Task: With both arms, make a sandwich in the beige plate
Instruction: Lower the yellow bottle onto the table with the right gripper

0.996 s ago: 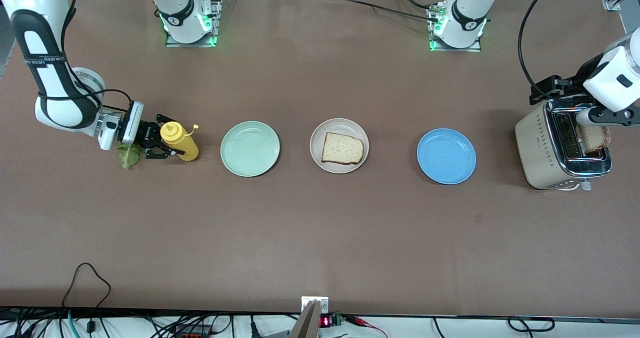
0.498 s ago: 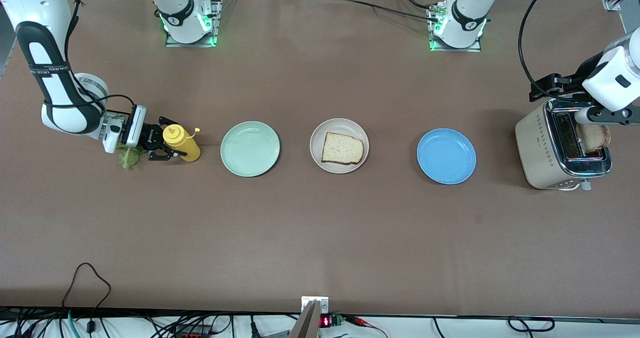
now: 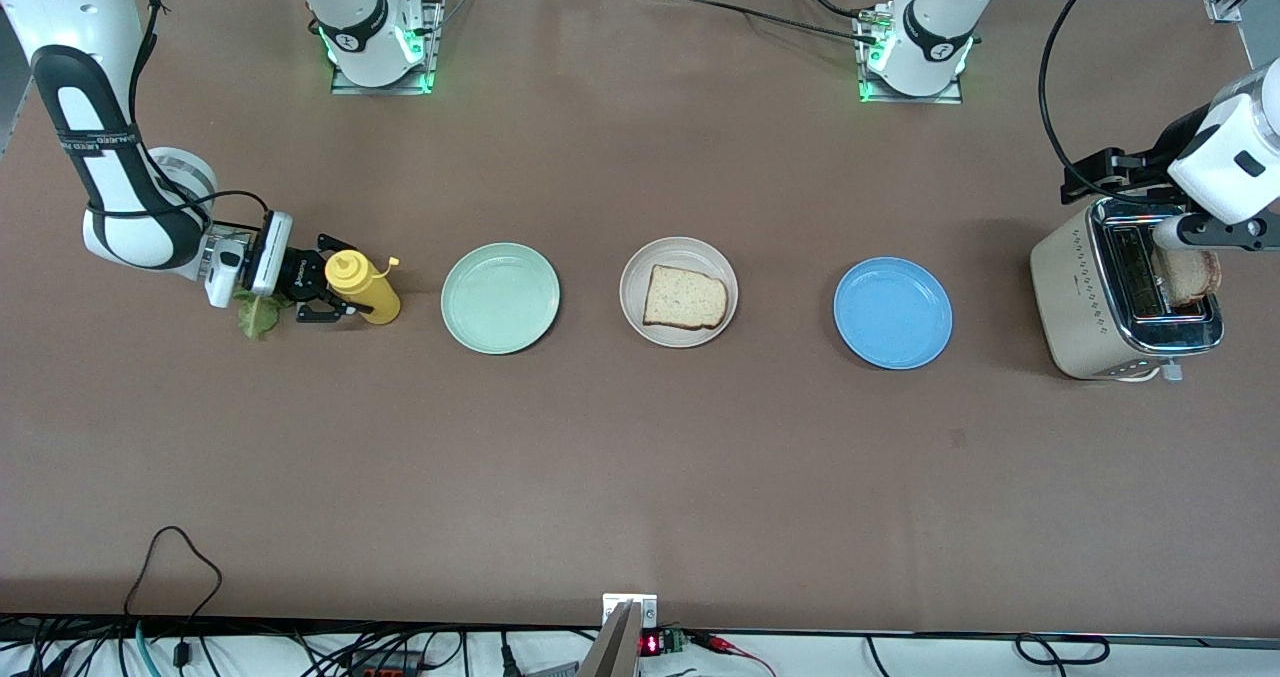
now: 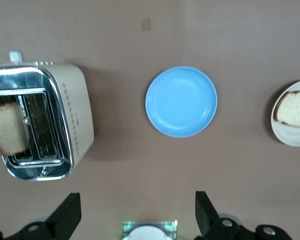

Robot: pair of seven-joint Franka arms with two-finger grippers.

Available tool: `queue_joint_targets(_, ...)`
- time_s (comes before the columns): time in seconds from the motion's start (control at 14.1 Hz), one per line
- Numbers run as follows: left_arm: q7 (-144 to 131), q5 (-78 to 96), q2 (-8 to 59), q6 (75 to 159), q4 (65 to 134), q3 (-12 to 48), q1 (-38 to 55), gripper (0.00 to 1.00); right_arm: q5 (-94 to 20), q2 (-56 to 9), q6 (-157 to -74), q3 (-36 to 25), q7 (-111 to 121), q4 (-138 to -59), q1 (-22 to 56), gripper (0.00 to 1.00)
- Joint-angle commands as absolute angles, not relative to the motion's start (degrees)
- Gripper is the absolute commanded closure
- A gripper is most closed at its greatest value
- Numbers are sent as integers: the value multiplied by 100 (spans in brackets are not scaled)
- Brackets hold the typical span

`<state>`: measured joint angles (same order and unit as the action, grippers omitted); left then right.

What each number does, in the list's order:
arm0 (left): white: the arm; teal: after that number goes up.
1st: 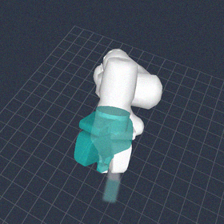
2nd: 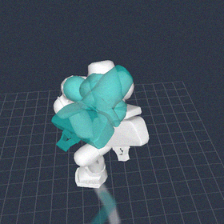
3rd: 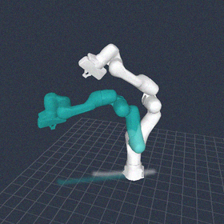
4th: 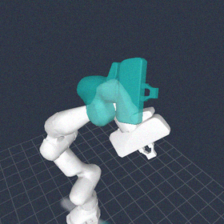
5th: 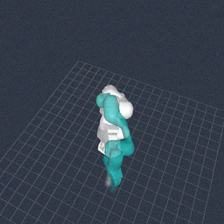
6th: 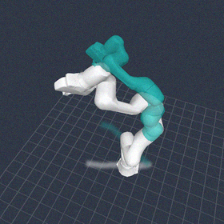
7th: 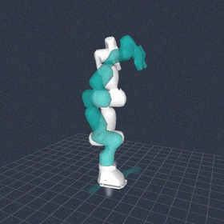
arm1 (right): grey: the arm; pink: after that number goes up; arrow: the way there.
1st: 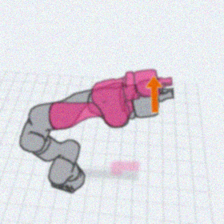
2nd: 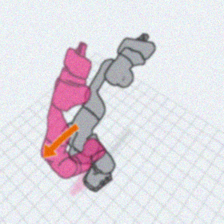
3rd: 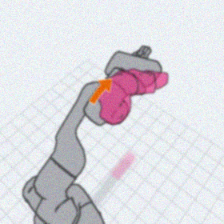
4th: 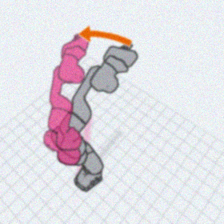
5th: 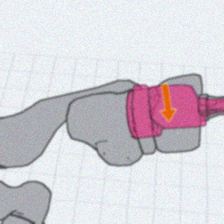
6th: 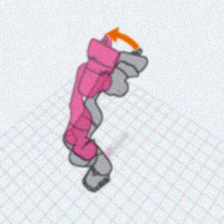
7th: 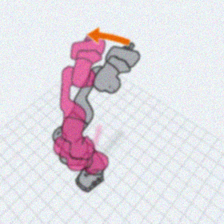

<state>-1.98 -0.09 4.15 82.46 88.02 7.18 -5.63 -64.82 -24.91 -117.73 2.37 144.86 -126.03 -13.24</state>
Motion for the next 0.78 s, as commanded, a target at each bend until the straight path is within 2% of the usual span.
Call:
queue_joint_targets(0.0, -255, -123, 352, 8664, 8886, 747, -554, 0, -6592, -2610, -11733, 308, 14581, -12472, -1450, 43)
queue_joint_targets(0.21, -264, -62, 290, 9157, 9201, 738, -589, 0, -6592, -2610, -11733, 308, 14581, -12472, -1476, 32)
queue_joint_targets(0.5, -264, -62, 264, 9289, 9229, 738, -589, 0, -6592, -2610, -11733, 308, 14572, -12472, -1520, 2)
queue_joint_targets(0.71, -255, -62, 255, 9492, 9325, 738, -598, 0, -6583, -2584, -11716, 308, 14555, -12472, -1564, 0)
